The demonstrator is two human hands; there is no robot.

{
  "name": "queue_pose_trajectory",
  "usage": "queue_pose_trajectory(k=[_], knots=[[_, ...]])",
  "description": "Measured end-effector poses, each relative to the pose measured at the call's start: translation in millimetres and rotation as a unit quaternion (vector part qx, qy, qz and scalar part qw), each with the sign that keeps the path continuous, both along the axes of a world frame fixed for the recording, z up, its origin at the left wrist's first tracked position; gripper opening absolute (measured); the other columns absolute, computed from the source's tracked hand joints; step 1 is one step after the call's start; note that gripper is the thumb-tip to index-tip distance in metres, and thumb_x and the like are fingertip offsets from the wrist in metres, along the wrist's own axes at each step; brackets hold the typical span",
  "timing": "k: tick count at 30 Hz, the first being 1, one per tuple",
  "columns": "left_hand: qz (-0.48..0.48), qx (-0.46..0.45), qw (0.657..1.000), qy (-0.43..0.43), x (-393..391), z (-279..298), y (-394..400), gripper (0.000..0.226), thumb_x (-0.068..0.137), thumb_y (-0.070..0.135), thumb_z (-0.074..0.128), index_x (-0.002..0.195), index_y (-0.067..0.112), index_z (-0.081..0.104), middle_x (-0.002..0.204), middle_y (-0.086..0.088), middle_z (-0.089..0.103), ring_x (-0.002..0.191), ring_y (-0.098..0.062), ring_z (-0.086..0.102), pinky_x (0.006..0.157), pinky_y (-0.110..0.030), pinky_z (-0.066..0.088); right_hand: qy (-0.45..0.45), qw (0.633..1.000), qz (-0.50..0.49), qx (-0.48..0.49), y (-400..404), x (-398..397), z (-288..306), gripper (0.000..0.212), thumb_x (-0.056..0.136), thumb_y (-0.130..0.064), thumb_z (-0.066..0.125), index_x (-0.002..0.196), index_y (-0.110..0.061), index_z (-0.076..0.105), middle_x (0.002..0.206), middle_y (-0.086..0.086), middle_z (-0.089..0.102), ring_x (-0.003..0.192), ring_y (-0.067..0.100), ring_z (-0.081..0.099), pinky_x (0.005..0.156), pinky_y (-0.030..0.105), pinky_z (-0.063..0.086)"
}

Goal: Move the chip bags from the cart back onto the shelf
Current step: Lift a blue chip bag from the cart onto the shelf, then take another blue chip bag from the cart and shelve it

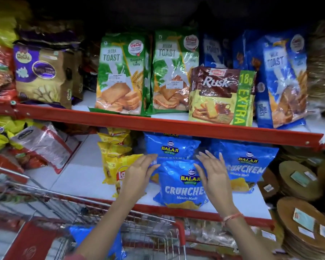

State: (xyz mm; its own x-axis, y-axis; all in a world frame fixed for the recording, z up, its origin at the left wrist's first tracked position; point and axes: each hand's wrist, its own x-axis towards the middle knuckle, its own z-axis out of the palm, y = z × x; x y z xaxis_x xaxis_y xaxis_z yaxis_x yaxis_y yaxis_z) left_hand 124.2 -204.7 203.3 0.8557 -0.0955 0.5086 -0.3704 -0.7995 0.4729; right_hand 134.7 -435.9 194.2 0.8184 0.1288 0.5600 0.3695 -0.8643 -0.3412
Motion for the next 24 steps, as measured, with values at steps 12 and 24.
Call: queue_pose_trajectory(k=[12,24], knots=[[0.080,0.023,0.980,0.183,-97.6,-118.2,180.1,0.055,0.093,0.047,0.036,0.106,0.004,0.066,0.101,-0.015,0.071,0.093,-0.029,0.069,0.083,-0.032,0.047,0.075,0.966,0.226,-0.102,187.7,-60.3,-125.8,0.023,0.082,-0.010,0.072,0.104,-0.010,0.067,0.092,0.003,0.073,0.085,0.019,0.069,0.072,0.029,0.059],[0.055,0.313,0.828,0.461,-80.5,-239.5,268.1,0.055,0.093,0.000,0.039,0.144,0.010,0.021,0.147,-0.015,0.035,0.140,-0.028,0.028,0.113,-0.039,0.031,0.337,0.882,0.170,-0.281,274.1,-56.2,-229.2,0.058,0.086,0.002,0.049,0.141,-0.009,0.032,0.135,0.011,0.046,0.124,0.029,0.042,0.103,0.042,0.044]])
